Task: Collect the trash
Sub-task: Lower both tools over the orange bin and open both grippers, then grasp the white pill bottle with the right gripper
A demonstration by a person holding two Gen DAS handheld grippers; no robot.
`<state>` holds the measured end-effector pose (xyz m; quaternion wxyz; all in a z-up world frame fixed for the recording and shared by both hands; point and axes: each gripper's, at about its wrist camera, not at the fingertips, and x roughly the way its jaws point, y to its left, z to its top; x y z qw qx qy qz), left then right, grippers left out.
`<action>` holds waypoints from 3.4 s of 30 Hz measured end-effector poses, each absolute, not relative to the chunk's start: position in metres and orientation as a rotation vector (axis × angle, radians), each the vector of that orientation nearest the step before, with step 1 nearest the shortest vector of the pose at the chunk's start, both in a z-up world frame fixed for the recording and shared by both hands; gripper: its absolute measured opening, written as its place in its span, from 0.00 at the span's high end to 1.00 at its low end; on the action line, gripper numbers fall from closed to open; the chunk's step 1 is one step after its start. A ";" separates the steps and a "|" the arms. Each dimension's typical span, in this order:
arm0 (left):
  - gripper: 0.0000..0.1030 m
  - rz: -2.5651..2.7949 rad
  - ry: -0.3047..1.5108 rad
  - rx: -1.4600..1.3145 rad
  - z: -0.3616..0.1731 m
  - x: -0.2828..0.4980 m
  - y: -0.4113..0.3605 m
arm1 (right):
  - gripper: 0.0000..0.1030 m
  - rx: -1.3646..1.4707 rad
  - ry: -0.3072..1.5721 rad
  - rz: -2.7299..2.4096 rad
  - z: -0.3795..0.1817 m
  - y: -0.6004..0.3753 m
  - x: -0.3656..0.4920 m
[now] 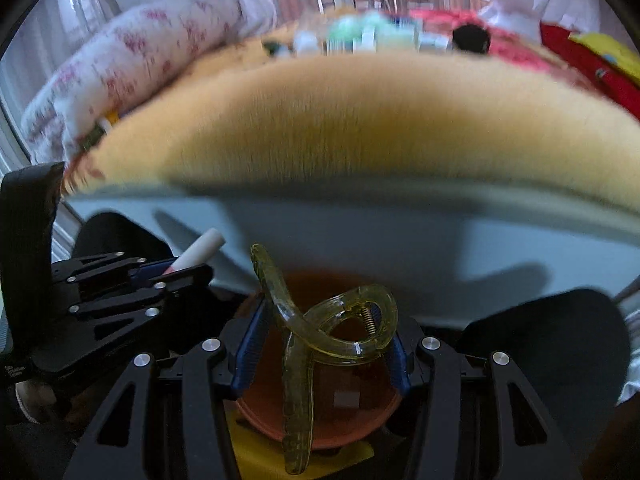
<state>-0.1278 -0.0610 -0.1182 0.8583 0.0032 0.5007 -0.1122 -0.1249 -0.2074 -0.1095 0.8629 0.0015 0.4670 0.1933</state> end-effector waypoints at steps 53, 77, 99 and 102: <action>0.21 -0.360 0.880 0.132 -0.038 -0.148 -0.051 | 0.22 -0.008 0.886 0.521 -0.029 -0.239 -0.105; 0.20 -0.282 0.789 -0.066 -0.007 -0.058 -0.019 | 0.25 -0.481 0.920 0.603 -0.023 -0.186 0.192; 0.20 -0.412 0.835 0.195 0.005 0.055 -0.092 | 0.57 -0.086 0.946 0.557 -0.018 -0.260 0.120; 0.20 -0.460 0.883 0.241 -0.002 0.092 -0.105 | 0.57 -0.005 0.891 0.543 -0.008 -0.283 0.097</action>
